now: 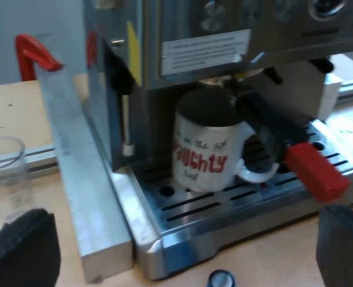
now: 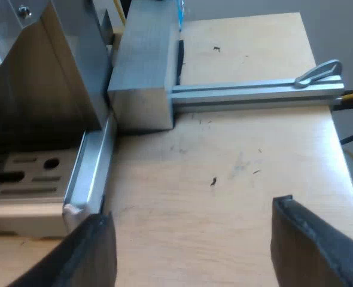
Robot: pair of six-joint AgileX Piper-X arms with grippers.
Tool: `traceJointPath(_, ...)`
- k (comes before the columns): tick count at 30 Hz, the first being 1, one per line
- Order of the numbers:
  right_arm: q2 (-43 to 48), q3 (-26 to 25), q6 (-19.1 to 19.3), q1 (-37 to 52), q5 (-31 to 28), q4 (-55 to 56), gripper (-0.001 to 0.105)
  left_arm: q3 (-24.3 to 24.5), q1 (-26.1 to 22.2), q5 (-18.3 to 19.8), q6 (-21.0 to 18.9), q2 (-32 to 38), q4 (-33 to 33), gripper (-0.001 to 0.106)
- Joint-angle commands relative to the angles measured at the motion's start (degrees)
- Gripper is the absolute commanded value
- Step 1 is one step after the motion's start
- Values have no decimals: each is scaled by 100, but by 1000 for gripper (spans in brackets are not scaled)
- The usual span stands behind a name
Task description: Remove mug from coffee machine
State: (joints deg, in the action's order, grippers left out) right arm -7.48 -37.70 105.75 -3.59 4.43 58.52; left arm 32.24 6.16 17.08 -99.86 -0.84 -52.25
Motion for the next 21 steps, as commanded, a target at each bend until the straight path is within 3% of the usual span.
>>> traceJointPath(1,-375,-150,166,-510,281,-46,58,29,283,119,-68,-156,254,87)
traceJointPath(8,-943,-147,369,-1238,557,-136,58,-104,825,333,-9,-518,556,87)
traceJointPath(11,-1156,-147,381,-1531,583,-242,58,-348,935,333,-23,-577,995,87)
traceJointPath(21,-1571,1,381,-2139,583,-804,58,-1197,954,631,-24,-587,2285,87)
